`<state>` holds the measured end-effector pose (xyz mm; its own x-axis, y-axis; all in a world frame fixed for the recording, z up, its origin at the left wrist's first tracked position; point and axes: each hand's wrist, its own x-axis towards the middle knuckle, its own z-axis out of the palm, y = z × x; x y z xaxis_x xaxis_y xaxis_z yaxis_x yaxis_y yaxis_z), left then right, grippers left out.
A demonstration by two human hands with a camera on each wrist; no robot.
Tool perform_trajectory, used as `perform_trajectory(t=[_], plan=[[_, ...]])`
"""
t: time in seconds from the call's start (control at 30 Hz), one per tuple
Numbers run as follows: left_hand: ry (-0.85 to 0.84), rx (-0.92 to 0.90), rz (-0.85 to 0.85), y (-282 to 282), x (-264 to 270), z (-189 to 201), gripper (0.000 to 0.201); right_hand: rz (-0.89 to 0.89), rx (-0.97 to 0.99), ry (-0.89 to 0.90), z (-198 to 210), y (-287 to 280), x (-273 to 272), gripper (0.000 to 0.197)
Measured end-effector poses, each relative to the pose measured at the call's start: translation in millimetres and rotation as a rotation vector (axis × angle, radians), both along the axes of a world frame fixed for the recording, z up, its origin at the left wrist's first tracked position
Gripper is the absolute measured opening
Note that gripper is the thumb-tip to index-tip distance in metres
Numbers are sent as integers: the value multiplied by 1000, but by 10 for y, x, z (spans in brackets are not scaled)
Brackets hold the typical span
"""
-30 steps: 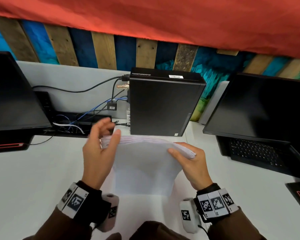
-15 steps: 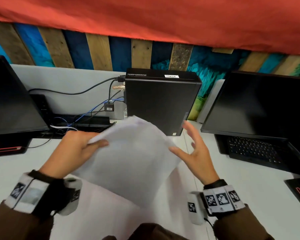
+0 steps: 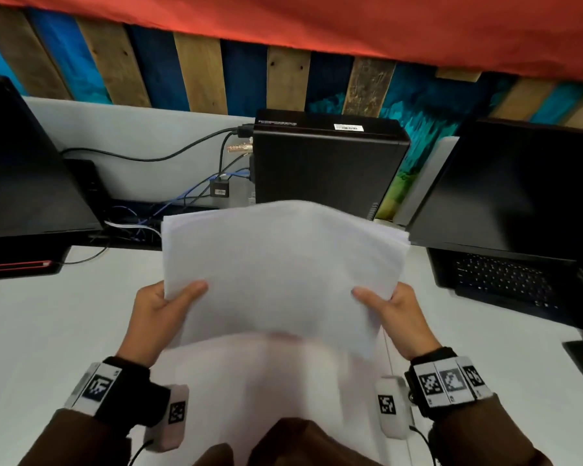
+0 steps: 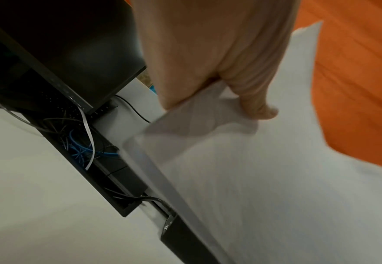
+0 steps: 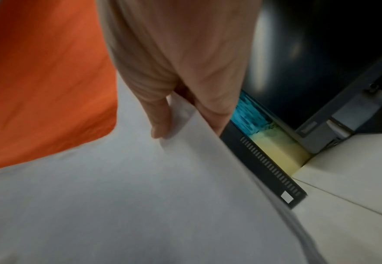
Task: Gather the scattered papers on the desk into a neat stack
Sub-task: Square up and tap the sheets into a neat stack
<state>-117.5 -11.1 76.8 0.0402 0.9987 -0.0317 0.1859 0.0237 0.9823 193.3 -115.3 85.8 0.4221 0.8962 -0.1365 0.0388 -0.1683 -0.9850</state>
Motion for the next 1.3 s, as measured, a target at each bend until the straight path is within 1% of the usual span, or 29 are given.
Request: perform_trajectory(t=[0.07, 0.13, 0.2, 0.3, 0.37, 0.4, 0.47, 0.5, 0.6, 0.67, 0.7, 0.73, 0.8, 0.87, 0.97, 1.03, 1.07, 1.1, 1.2, 1.23, 1.3], plan=[[-53, 21, -20, -1, 42, -16, 16, -46, 95, 13, 55, -35, 8, 19], [-79, 3, -58, 17, 39, -91, 19, -59, 130, 58, 16, -102, -1, 21], [-83, -65, -77, 35, 1, -289, 33, -50, 64, 52, -195, -190, -62, 25], [-30, -182, -107, 17, 9, -601, 31, -4, -90, 0, -597, -289, -148, 30], [-29, -210, -79, 21, 59, -693, 28, -16, -135, -5, -720, -275, -182, 18], [-39, -206, -63, 40, 91, -686, 27, -61, -145, -1, -711, -249, -184, 11], [-67, -158, -46, 105, 118, -592, 26, -152, -125, 11, -569, -196, -165, 15], [-86, -129, -38, 131, 117, -489, 27, -166, -83, 8, -478, -180, -133, 18], [-154, -6, -108, 148, 105, -179, 33, -158, 75, 20, -195, -199, -25, 27], [-159, 33, -167, 109, 121, -70, 40, -139, 120, 37, -177, -246, 33, 31], [-133, 18, -175, 91, 119, -89, 43, -130, 102, 39, -230, -258, 40, 32], [-118, -22, -174, 91, 95, -196, 42, -120, 64, 46, -299, -268, 23, 31], [-84, -92, -156, 82, 60, -409, 30, -113, -38, 74, -504, -288, -19, 25], [-74, -145, -112, 68, 45, -566, 25, -133, -100, 89, -668, -290, -57, 16], [-111, -180, -66, 30, 76, -593, 25, -159, -67, 123, -702, -284, -91, 13], [-147, -150, -61, -4, 104, -552, 23, -152, -20, 144, -659, -284, -112, 12], [-175, -121, -50, -18, 110, -523, 19, -150, 9, 146, -627, -284, -129, 11], [-213, -88, -38, -34, 126, -473, 16, -157, 44, 144, -593, -275, -142, 12], [-273, -25, 19, -48, 192, -377, 35, -222, 74, 178, -518, -203, -164, 35], [-276, -26, 48, -44, 213, -355, 36, -242, 62, 179, -499, -181, -162, 38], [-266, -48, 83, -40, 242, -329, 33, -250, 62, 154, -481, -156, -154, 34]])
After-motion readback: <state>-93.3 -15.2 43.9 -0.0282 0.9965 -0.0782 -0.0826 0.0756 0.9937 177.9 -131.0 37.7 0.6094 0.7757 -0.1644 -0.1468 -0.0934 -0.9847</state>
